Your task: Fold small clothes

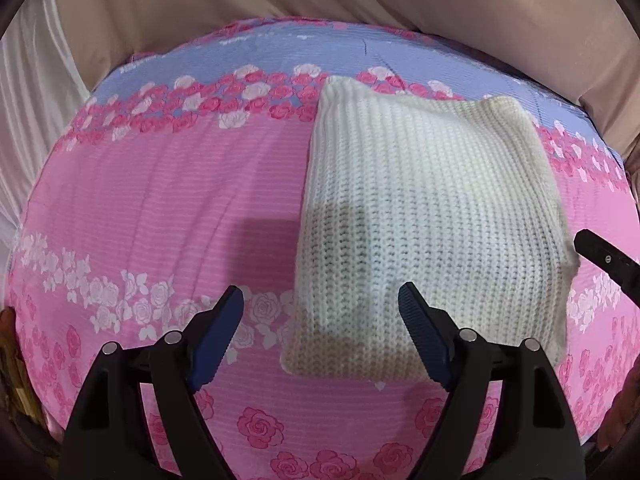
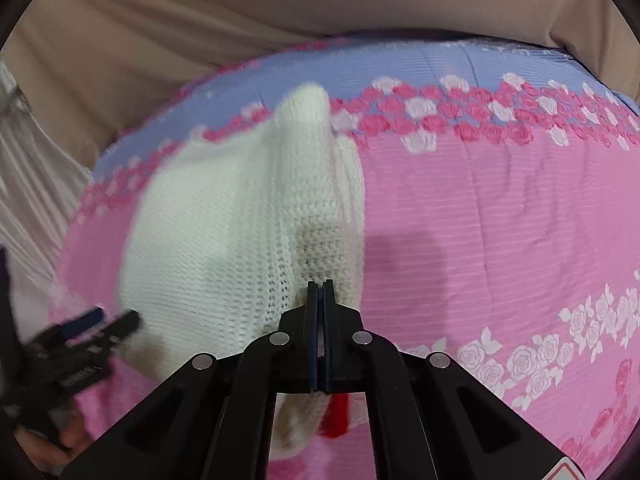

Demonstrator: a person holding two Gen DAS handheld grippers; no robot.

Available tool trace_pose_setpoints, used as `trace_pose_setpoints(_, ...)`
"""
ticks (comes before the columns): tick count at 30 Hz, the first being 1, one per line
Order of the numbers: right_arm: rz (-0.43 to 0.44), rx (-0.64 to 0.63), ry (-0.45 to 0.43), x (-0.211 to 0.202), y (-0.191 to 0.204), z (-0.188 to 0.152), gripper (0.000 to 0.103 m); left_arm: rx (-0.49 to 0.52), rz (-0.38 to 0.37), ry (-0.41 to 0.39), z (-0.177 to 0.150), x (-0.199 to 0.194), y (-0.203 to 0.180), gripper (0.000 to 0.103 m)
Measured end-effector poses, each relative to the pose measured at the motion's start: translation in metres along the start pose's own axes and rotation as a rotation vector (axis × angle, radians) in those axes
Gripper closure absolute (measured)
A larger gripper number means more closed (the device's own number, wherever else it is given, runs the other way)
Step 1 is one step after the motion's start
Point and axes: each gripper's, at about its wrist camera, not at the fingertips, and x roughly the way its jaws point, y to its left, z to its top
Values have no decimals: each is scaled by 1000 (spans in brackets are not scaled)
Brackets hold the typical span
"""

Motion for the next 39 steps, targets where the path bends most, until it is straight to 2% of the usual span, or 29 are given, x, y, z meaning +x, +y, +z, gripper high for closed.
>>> trace_pose_setpoints(2, -16, -31, -23, -11, 6, 0, 101, 1, -4, -7, 0, -5, -3, 26)
trace_pose_setpoints(5, -75, -72, 50, 16, 9, -9, 101, 0, -3, -14, 0, -12, -6, 26)
trace_pose_setpoints(7, -98, -72, 49, 20, 6, -10, 102, 7, 2, -33, -1, -19, -8, 26)
trace_pose_setpoints(10, -24, -9, 11, -9, 5, -6, 101, 19, 24, -63, -3, -29, -11, 26)
trace_pose_setpoints(14, -9, 7, -52, -48, 9, -16, 96, 9, 38, -87, -7, -40, -13, 26)
trace_pose_setpoints(17, -26, 11, -65, -64, 12, -32, 93, 6, 45, -104, -11, -46, -15, 25)
trace_pose_setpoints(19, -33, 20, -65, -67, 10, -42, 93, 14, 56, -118, -15, -50, -18, 19)
trace_pose_setpoints(21, -37, 31, -60, -69, 9, -54, 92, 25, 72, -127, -19, -52, -21, 18)
trace_pose_setpoints(25, -83, 26, -69, -72, 9, -73, 92, 31, 108, -148, -30, -57, -27, 16)
trace_pose_setpoints(28, -128, 37, -80, -73, 6, -84, 88, 17, 121, -155, -40, -58, -30, 14)
trace_pose_setpoints(30, -169, 45, -89, -74, 4, -90, 78, 5, 112, -149, -45, -57, -31, 14)
trace_pose_setpoints(32, -187, 55, -86, -73, 1, -96, 75, -1, 109, -147, -50, -56, -33, 14)
trace_pose_setpoints(39, -226, 45, -72, -67, 4, -110, 74, 27, 119, -146, -64, -53, -44, 13)
